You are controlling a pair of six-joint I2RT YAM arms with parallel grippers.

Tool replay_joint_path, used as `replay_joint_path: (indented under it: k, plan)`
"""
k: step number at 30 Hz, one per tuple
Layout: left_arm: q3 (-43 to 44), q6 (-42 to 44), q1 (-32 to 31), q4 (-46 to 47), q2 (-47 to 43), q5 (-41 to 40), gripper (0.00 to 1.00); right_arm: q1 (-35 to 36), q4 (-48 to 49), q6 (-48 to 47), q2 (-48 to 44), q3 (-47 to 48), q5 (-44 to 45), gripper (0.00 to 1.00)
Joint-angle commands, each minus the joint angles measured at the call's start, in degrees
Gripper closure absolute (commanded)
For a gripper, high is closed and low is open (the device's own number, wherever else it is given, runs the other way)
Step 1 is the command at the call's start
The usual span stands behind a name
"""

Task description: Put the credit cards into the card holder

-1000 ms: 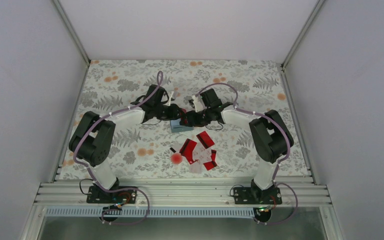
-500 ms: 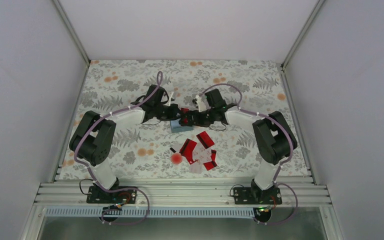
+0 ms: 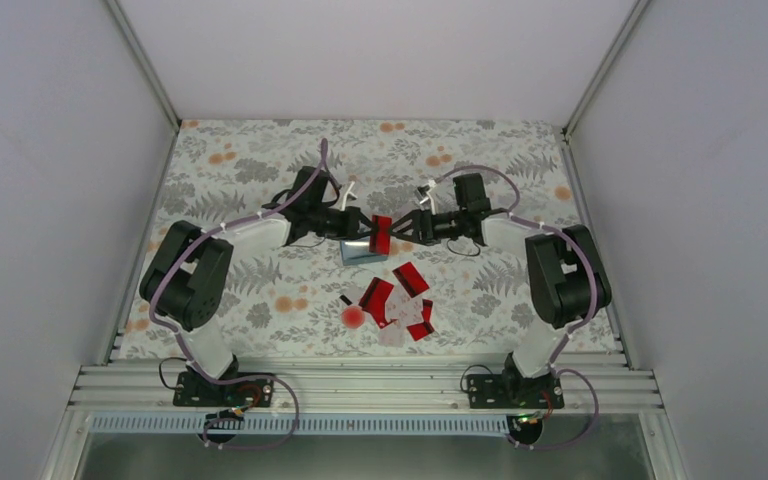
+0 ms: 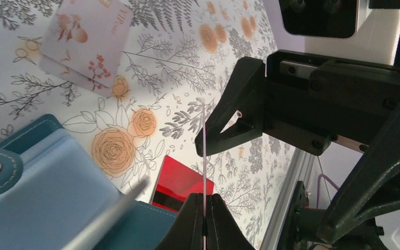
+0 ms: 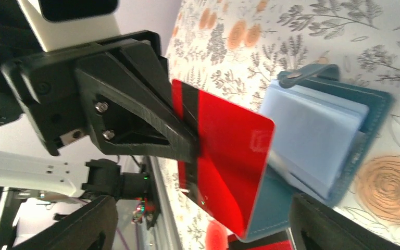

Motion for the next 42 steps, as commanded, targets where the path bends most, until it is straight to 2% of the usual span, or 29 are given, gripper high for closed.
replay_joint_path:
  k: [1,7,15,19,24,31,34,39,42]
  plan:
    - [1.29,2.48,0.00,1.94,2.00,4.28,0.98,0.04,3.29,-1.34,3.53,1.55,-6.36,0.21]
    - [1.18,2.91,0.14,2.48,2.36,5.37,0.98,0.05,5.00,-1.53,8.40,2.37,-7.66,0.32]
    - [0.96,2.84,0.35,3.01,1.57,7.21,0.98,0.09,7.34,-0.69,8.65,3.23,-12.78,0.56]
    - [1.21,2.48,0.54,3.33,1.57,7.97,0.98,0.14,7.69,-0.44,7.98,3.13,-14.33,0.72]
    - [1.89,2.01,0.96,3.65,1.43,8.95,0.98,0.17,7.23,-0.30,6.88,2.96,-14.40,0.95]
    - [2.89,2.51,1.24,2.45,1.47,9.38,0.97,0.16,6.72,0.58,5.40,3.45,-14.29,0.96]
    - [3.45,3.12,1.25,1.02,1.17,8.44,0.88,0.12,4.47,0.32,4.47,4.28,-13.33,0.96]
    - [3.73,4.97,1.98,-2.13,-0.47,4.61,0.62,0.19,0.45,-0.18,1.75,4.54,-10.62,0.96]
    - [4.25,6.86,2.82,-4.37,-1.01,2.92,0.52,0.12,-2.28,-0.73,-0.01,4.67,-9.44,0.96]
